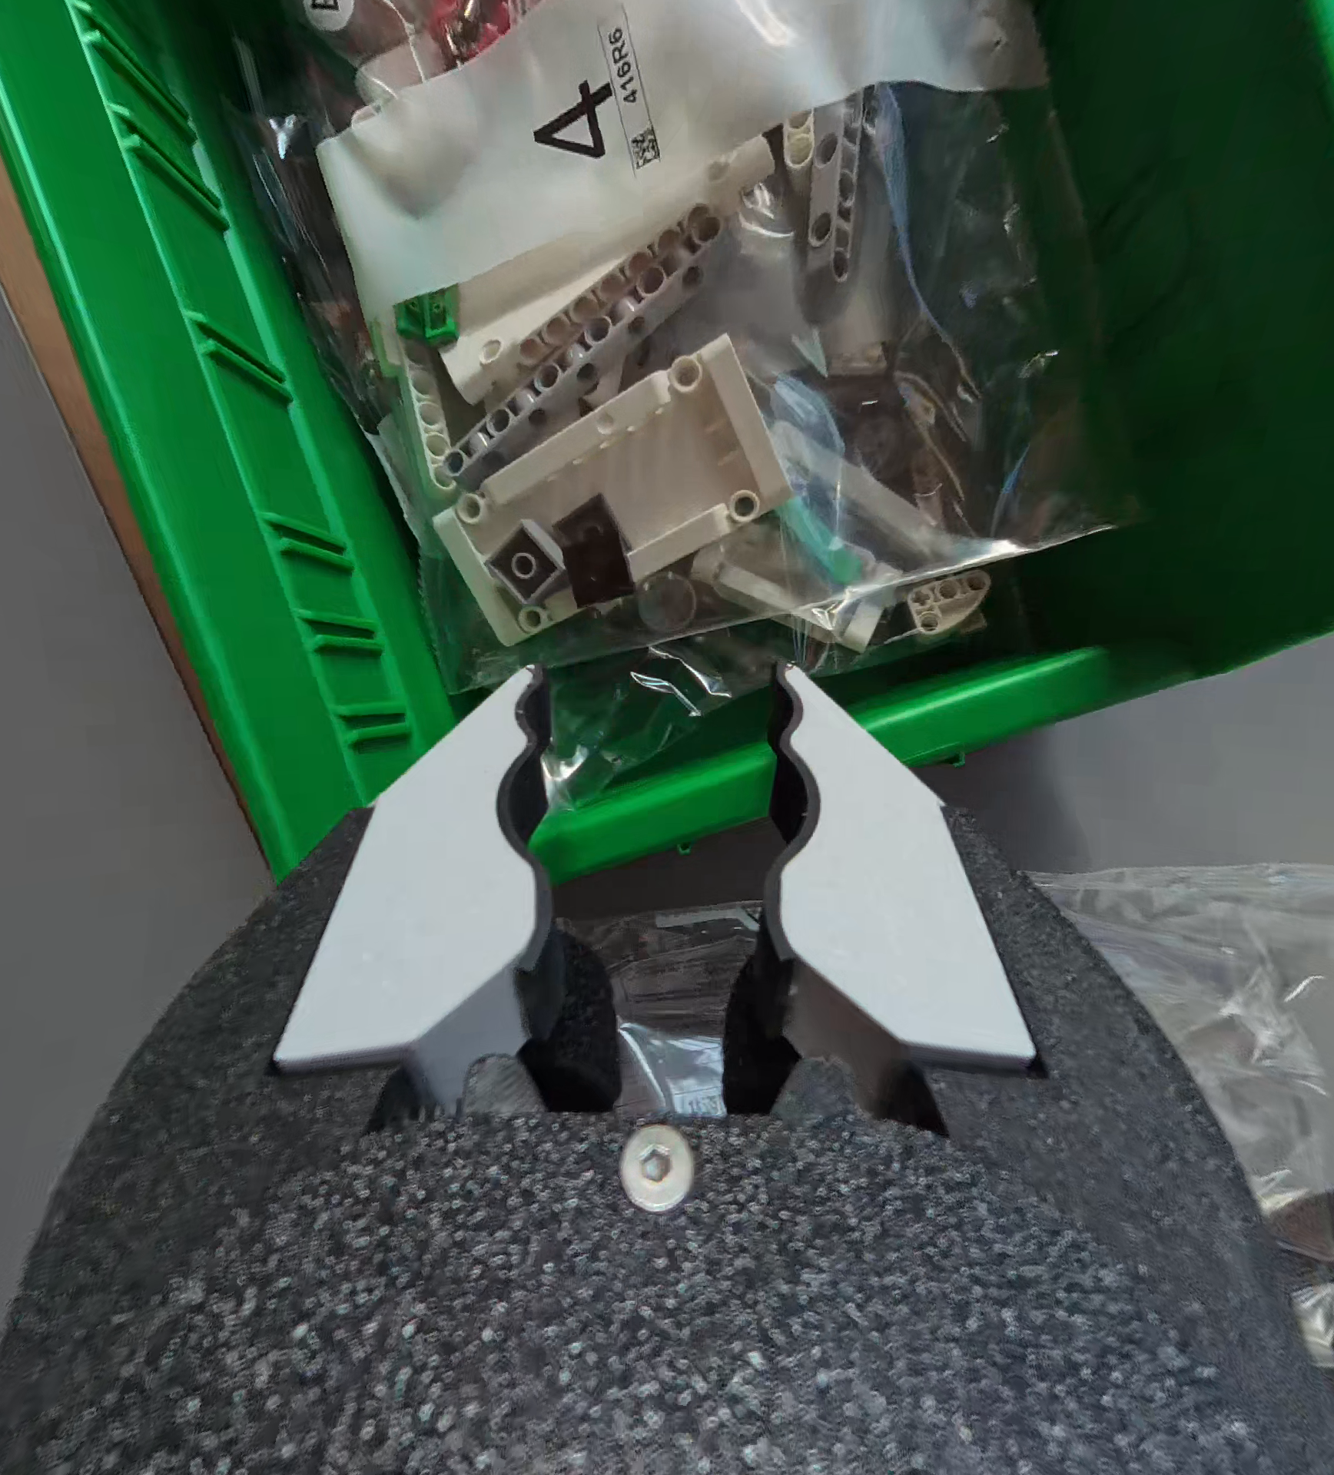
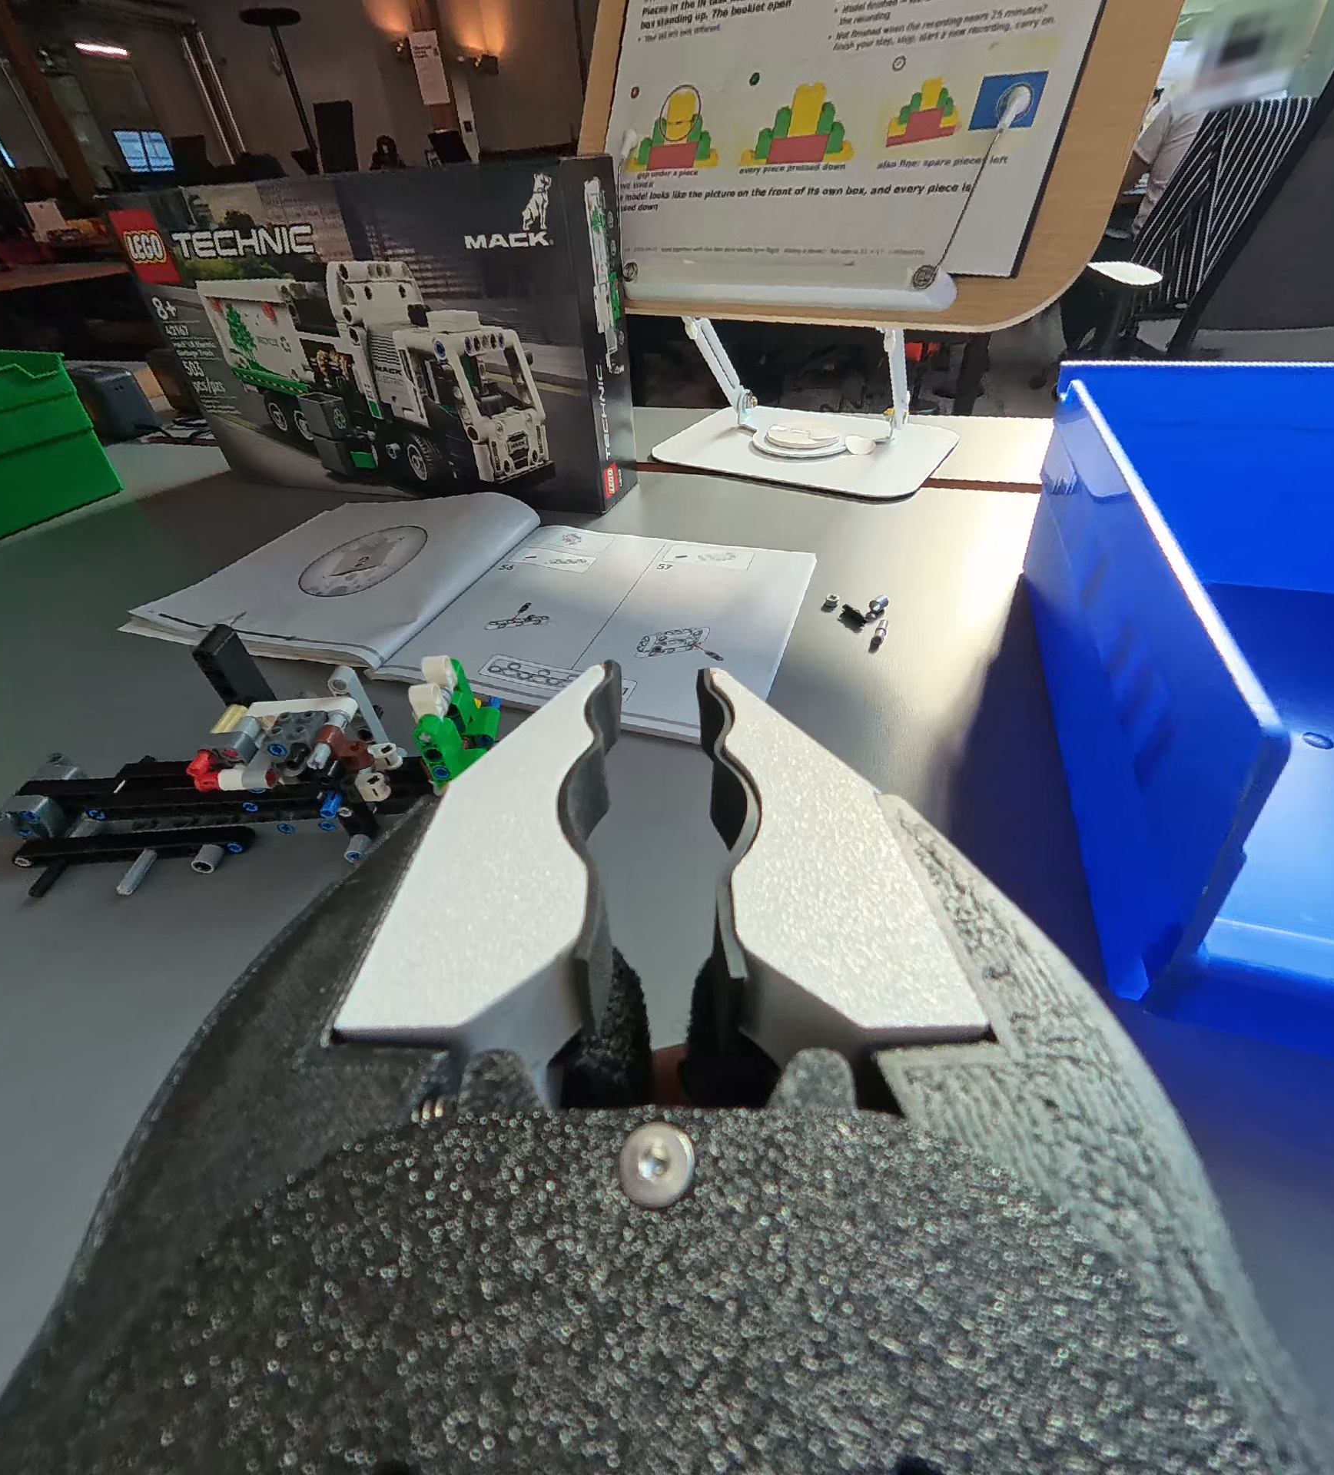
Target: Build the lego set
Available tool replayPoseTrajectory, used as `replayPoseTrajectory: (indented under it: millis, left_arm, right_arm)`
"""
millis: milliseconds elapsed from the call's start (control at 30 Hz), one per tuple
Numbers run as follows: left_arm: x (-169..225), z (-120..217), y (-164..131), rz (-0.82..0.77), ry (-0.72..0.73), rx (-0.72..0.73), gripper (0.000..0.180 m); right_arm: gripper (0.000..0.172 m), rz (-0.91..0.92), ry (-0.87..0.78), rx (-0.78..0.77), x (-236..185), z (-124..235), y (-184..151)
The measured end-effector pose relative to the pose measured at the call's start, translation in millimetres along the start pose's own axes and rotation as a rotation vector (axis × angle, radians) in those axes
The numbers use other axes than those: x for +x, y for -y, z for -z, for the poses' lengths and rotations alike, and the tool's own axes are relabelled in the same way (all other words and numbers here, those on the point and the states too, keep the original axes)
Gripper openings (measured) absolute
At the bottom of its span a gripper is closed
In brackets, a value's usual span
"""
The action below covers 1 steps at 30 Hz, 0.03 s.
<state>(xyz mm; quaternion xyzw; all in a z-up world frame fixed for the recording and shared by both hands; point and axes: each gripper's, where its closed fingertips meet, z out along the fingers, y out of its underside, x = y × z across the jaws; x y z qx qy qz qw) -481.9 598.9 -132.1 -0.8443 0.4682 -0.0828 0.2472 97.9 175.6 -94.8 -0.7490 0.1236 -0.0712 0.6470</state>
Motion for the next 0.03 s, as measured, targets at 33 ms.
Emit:
replayPoseTrajectory:
  millis: [33]
  left_arm:
    - [-2.5,-1.5,1.7,-0.044,0.008,-0.017,0.054]
  right_arm:
    - [0.018,0.013,-0.003,-0.007,-4.4,-0.9,7.1]
